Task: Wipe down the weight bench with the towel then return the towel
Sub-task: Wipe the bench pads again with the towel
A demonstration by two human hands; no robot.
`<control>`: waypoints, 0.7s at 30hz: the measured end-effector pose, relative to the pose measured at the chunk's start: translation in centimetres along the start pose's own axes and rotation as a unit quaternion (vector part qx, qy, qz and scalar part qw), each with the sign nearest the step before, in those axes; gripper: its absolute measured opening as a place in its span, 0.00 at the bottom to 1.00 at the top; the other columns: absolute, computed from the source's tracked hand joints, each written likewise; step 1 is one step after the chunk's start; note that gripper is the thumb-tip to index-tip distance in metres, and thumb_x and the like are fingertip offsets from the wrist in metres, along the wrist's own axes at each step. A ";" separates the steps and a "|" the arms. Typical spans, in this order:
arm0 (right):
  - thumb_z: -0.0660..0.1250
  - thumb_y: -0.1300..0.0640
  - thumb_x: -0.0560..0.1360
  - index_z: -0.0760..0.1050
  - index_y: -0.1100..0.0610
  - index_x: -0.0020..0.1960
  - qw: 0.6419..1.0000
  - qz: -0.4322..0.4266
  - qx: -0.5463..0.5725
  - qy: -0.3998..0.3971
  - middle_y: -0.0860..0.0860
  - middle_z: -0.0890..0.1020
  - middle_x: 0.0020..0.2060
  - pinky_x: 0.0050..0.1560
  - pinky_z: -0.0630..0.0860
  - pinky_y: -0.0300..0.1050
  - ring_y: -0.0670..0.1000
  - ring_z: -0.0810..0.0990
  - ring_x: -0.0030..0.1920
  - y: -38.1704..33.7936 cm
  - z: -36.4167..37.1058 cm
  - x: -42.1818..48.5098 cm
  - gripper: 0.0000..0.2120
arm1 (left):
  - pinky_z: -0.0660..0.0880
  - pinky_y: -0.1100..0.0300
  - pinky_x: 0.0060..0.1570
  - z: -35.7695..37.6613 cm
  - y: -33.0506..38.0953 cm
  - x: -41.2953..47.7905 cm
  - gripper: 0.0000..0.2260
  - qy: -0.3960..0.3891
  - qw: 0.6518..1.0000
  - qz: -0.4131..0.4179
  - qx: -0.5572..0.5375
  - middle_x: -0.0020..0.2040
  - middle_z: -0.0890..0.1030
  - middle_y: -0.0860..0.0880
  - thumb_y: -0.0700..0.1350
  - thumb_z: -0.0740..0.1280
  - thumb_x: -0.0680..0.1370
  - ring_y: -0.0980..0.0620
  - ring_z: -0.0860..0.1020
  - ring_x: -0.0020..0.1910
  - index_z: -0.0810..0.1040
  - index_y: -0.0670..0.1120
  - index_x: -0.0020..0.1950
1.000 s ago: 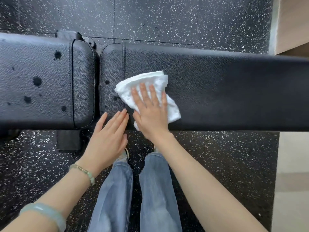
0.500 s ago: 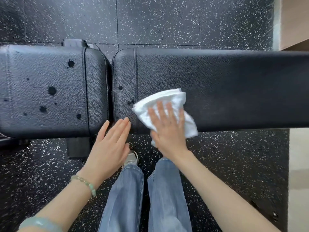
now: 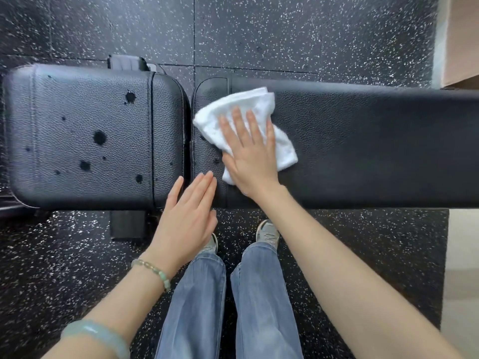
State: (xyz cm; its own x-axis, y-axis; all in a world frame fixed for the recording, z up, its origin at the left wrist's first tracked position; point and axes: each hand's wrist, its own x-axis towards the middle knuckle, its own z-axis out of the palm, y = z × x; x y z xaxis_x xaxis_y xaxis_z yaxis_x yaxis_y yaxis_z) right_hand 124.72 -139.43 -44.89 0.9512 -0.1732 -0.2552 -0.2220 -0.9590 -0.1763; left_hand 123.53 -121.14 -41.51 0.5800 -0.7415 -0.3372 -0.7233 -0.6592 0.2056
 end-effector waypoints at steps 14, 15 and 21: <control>0.50 0.45 0.79 0.50 0.49 0.77 0.998 0.054 -0.014 -0.026 0.51 0.50 0.77 0.71 0.40 0.61 0.54 0.46 0.76 -0.3 -2.0 7.2 0.28 | 0.58 0.45 0.71 0.1 -1.1 -0.2 0.24 0.002 1.000 0.021 -0.020 0.74 0.67 0.44 0.47 0.53 0.78 0.49 0.67 0.72 0.68 0.39 0.72; 0.50 0.45 0.80 0.49 0.48 0.77 0.997 0.067 -0.017 -0.027 0.50 0.49 0.77 0.71 0.40 0.61 0.54 0.44 0.76 -0.6 -2.3 8.3 0.27 | 0.57 0.45 0.71 -0.1 -1.3 -0.1 0.24 0.002 1.000 0.017 -0.022 0.74 0.67 0.44 0.48 0.53 0.78 0.48 0.67 0.72 0.68 0.39 0.72; 0.49 0.46 0.75 0.55 0.53 0.77 1.000 0.007 -0.006 0.009 0.54 0.58 0.76 0.72 0.43 0.62 0.57 0.53 0.76 -3.3 0.6 1.3 0.31 | 0.53 0.45 0.72 -1.8 -6.2 0.3 0.27 0.042 0.996 -0.082 -0.009 0.74 0.65 0.41 0.51 0.56 0.78 0.46 0.64 0.73 0.65 0.37 0.73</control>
State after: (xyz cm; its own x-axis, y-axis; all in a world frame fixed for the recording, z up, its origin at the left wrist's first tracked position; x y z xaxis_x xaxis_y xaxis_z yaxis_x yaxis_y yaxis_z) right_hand 126.59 -136.36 -45.22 0.9517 -0.1902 -0.2411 -0.2326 -0.9591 -0.1613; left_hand 128.88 -117.46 -41.23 0.7200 -0.6308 -0.2893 -0.6095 -0.7741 0.1709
